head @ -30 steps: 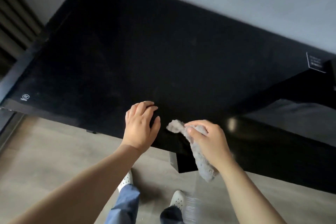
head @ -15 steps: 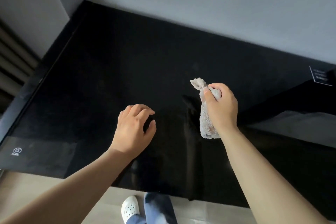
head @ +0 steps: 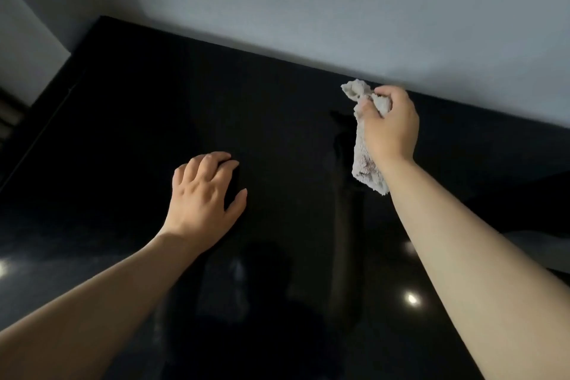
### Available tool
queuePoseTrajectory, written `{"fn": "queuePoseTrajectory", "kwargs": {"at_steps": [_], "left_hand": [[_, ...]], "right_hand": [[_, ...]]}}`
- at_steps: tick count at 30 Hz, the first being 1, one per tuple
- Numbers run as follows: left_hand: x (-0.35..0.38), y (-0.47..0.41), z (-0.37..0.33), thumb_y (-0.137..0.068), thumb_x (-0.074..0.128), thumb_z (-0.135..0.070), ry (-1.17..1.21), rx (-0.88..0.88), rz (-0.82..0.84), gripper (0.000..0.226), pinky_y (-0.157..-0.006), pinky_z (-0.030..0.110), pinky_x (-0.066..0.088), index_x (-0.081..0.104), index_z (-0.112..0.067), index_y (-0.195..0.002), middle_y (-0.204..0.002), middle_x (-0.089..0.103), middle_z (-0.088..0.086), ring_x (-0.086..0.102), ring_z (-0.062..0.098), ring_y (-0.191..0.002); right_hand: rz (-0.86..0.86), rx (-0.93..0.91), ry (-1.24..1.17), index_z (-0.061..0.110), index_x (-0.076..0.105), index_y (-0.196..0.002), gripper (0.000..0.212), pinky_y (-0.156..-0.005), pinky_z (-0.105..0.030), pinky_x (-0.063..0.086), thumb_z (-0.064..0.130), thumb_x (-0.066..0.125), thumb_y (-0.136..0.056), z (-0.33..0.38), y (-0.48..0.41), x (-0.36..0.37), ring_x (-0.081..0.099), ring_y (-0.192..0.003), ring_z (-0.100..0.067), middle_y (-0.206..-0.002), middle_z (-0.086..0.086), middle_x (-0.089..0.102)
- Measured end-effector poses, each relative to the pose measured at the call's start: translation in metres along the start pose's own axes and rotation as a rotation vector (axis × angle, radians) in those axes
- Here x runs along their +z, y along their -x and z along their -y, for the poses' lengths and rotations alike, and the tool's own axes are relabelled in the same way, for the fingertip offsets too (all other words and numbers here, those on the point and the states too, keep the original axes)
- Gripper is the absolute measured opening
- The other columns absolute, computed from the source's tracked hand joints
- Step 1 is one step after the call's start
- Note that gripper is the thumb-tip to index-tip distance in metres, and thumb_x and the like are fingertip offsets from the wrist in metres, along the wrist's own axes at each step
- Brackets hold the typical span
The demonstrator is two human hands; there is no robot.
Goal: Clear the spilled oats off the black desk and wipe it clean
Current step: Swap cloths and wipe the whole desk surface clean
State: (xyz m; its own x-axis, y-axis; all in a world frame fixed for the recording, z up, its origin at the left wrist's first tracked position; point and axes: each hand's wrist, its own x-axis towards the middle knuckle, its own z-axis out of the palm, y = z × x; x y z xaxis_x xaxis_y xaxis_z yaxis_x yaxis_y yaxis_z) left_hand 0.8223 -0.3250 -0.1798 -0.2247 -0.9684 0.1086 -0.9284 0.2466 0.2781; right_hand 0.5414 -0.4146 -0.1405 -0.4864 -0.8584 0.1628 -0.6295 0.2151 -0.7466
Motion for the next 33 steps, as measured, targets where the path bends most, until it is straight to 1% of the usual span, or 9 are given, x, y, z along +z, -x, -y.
{"fn": "queuePoseTrajectory", "kwargs": {"at_steps": [6, 11, 16, 19, 21, 24, 28, 30, 33], "left_hand": [[0.004, -0.001, 0.002, -0.084, 0.05, -0.041, 0.057, -0.002, -0.06, 0.048, -0.1, 0.037, 0.031, 0.063, -0.01, -0.117, -0.126, 0.055, 0.004, 0.048, 0.025, -0.115], [0.003, -0.003, 0.001, -0.082, 0.052, -0.039, 0.078, -0.015, -0.056, 0.047, -0.1, 0.036, 0.03, 0.063, -0.009, -0.116, -0.125, 0.055, 0.004, 0.048, 0.025, -0.115], [0.002, -0.005, 0.0, -0.082, 0.051, -0.041, 0.075, -0.02, -0.026, 0.048, -0.101, 0.038, 0.031, 0.063, -0.008, -0.116, -0.125, 0.055, 0.004, 0.048, 0.025, -0.115], [0.001, -0.004, 0.001, -0.082, 0.05, -0.042, 0.072, -0.021, -0.011, 0.049, -0.1, 0.039, 0.032, 0.063, -0.009, -0.116, -0.126, 0.055, 0.003, 0.049, 0.026, -0.115], [0.001, -0.004, 0.001, -0.082, 0.05, -0.042, 0.067, -0.021, -0.005, 0.049, -0.1, 0.04, 0.033, 0.063, -0.01, -0.117, -0.126, 0.054, 0.003, 0.048, 0.025, -0.116], [0.001, -0.004, 0.001, -0.082, 0.05, -0.043, 0.07, -0.021, 0.0, 0.048, -0.1, 0.039, 0.032, 0.062, -0.011, -0.117, -0.127, 0.054, 0.002, 0.048, 0.024, -0.116], [0.002, -0.004, 0.002, -0.082, 0.05, -0.042, 0.07, -0.018, -0.003, 0.048, -0.1, 0.039, 0.032, 0.062, -0.012, -0.117, -0.126, 0.054, 0.002, 0.047, 0.024, -0.116], [0.002, -0.003, 0.002, -0.083, 0.05, -0.043, 0.068, -0.018, -0.007, 0.048, -0.1, 0.039, 0.033, 0.062, -0.012, -0.117, -0.126, 0.054, 0.002, 0.047, 0.024, -0.116], [0.002, -0.003, 0.003, -0.083, 0.049, -0.043, 0.061, -0.019, -0.007, 0.049, -0.099, 0.038, 0.032, 0.062, -0.011, -0.117, -0.127, 0.054, 0.002, 0.047, 0.024, -0.116]], "right_hand": [[0.083, -0.05, 0.185, 0.019, 0.061, -0.111, 0.023, -0.078, -0.025, 0.039, 0.032, 0.055, -0.092, -0.007, -0.078, 0.036, 0.056, -0.108, -0.018, -0.116, 0.002, 0.06], [0.106, -0.19, 0.38, 0.022, 0.063, -0.108, 0.019, -0.076, -0.035, 0.048, 0.033, 0.055, -0.095, -0.003, -0.058, 0.059, 0.056, -0.102, -0.021, -0.111, 0.0, 0.059], [0.255, -0.409, 0.281, 0.027, 0.063, -0.105, 0.019, -0.069, -0.024, 0.039, 0.035, 0.058, -0.089, -0.01, 0.0, 0.044, 0.052, -0.09, -0.009, -0.105, 0.009, 0.059], [0.375, -0.388, 0.157, 0.025, 0.068, -0.104, 0.019, -0.073, -0.026, 0.047, 0.033, 0.061, -0.088, -0.011, 0.02, 0.032, 0.056, -0.094, -0.007, -0.104, 0.011, 0.062], [0.321, -0.343, 0.065, 0.022, 0.069, -0.104, 0.018, -0.08, -0.027, 0.049, 0.029, 0.063, -0.088, -0.008, 0.008, 0.026, 0.059, -0.097, -0.01, -0.104, 0.009, 0.064], [0.103, -0.223, 0.144, 0.021, 0.065, -0.112, 0.024, -0.085, -0.029, 0.046, 0.031, 0.06, -0.09, -0.009, -0.035, 0.03, 0.055, -0.107, -0.016, -0.113, 0.004, 0.061], [0.188, -0.053, 0.249, 0.025, 0.053, -0.122, 0.037, -0.093, -0.045, 0.047, 0.042, 0.055, -0.089, -0.006, -0.064, 0.047, 0.05, -0.117, -0.019, -0.125, 0.004, 0.053], [0.228, -0.13, 0.241, 0.025, 0.053, -0.12, 0.035, -0.09, -0.042, 0.048, 0.043, 0.056, -0.09, -0.004, -0.048, 0.05, 0.055, -0.111, -0.018, -0.12, 0.005, 0.058], [0.165, -0.382, 0.348, 0.023, 0.061, -0.116, 0.03, -0.086, -0.029, 0.044, 0.039, 0.058, -0.091, -0.011, -0.002, 0.043, 0.06, -0.101, -0.016, -0.108, 0.005, 0.066]]}}
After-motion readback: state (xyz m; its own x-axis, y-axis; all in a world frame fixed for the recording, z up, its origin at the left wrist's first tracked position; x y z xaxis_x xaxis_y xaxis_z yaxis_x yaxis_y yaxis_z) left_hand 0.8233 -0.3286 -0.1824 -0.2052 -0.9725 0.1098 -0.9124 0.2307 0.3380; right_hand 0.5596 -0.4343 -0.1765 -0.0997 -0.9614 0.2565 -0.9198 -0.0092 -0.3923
